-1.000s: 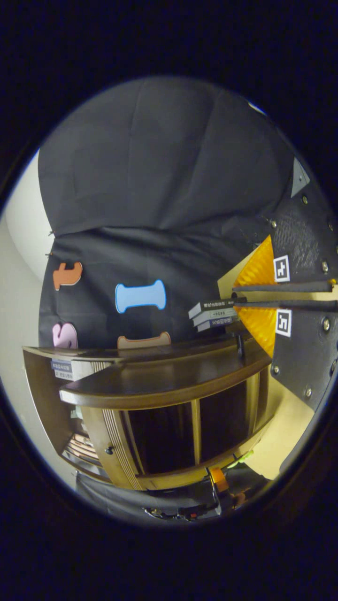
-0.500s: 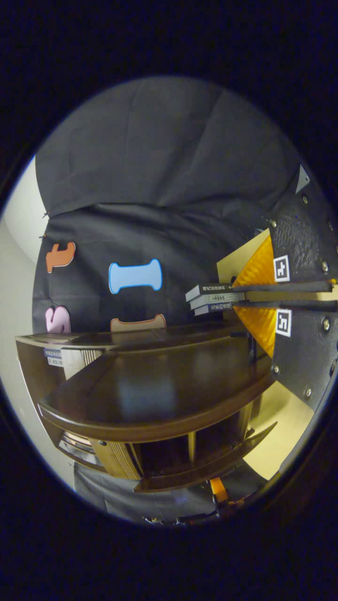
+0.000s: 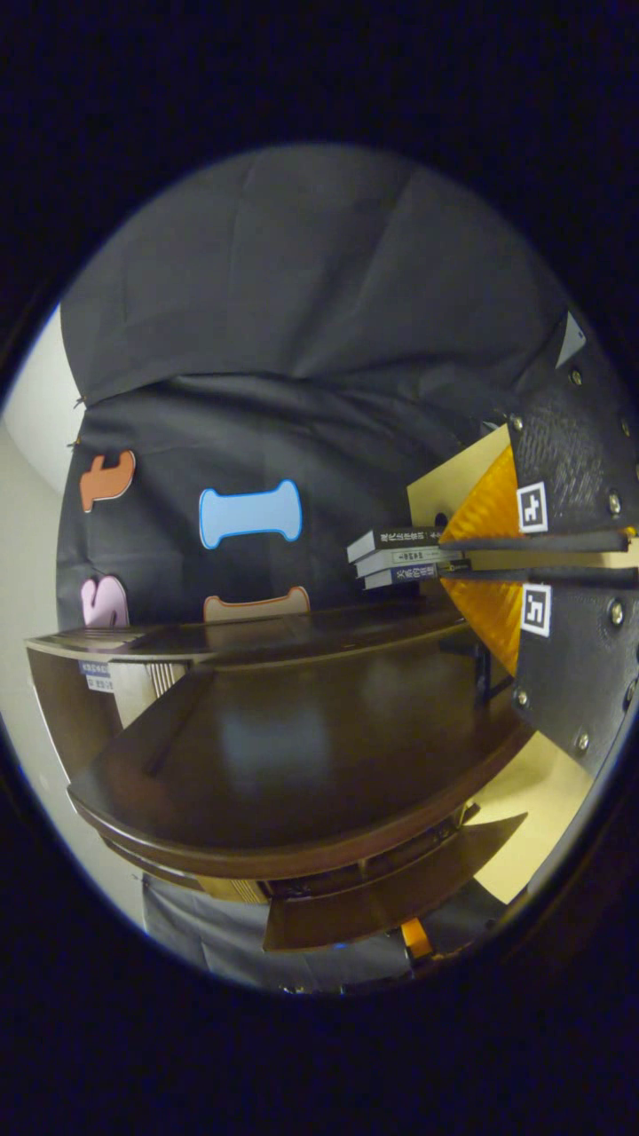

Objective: Open the right door of the double-door shoe cabinet with the right hand, and open the left door with the left hand.

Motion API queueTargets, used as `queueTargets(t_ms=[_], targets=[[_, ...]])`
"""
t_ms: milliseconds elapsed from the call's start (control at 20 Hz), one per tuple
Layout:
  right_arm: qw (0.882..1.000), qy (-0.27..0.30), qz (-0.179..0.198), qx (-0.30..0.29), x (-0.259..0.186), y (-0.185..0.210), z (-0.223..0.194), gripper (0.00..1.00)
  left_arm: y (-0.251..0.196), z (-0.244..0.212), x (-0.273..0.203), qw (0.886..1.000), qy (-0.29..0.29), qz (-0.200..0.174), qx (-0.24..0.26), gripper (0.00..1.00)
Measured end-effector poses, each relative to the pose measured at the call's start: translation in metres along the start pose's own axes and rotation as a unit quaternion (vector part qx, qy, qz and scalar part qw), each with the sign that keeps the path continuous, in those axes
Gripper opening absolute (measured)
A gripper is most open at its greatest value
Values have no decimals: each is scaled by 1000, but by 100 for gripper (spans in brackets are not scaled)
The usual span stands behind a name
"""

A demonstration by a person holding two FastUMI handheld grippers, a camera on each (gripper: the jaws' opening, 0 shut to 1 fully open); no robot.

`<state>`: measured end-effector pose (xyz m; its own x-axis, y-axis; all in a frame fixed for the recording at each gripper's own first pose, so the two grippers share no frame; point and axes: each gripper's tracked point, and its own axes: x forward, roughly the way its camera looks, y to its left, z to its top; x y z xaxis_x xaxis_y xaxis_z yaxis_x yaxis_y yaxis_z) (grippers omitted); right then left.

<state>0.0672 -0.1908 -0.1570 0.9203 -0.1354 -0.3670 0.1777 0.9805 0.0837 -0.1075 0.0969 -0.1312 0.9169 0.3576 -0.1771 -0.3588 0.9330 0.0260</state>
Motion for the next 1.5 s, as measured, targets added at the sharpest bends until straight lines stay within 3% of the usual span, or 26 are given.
queueTargets(t_ms=[200, 500, 550, 600, 850, 900, 950, 1100, 1500], targets=[[1000, 4, -4, 1, 1, -1, -3, 7, 22, 2, -5, 1000, -1, 9, -18, 12], [1000, 7, -15, 1, 3, -3, -5, 7, 88, 8, -15, 997, -3, 69, -25, 10], [1000, 7, -18, 2, 3, -4, -6, 7, 95, 7, -13, 997, -2, 70, -27, 1], [1000, 8, -20, 2, 3, -4, -5, 7, 98, 8, -14, 998, -3, 64, -25, 6], [999, 11, -31, -1, 2, -5, -5, 7, 114, 9, -14, 999, 1, 42, 3, 5], [999, 11, -35, -1, 2, -5, -5, 7, 116, 10, -14, 999, 3, 37, -3, 0], [999, 11, -38, -2, 1, -6, -6, 7, 119, 9, -15, 999, 4, 33, -2, 5], [999, 13, -48, -2, 0, -7, -8, 7, 130, 10, -18, 1000, 7, 27, 7, 5], [997, 24, -74, -9, -6, -9, -20, 7, 178, 31, -31, 997, -14, 69, -10, 5]])
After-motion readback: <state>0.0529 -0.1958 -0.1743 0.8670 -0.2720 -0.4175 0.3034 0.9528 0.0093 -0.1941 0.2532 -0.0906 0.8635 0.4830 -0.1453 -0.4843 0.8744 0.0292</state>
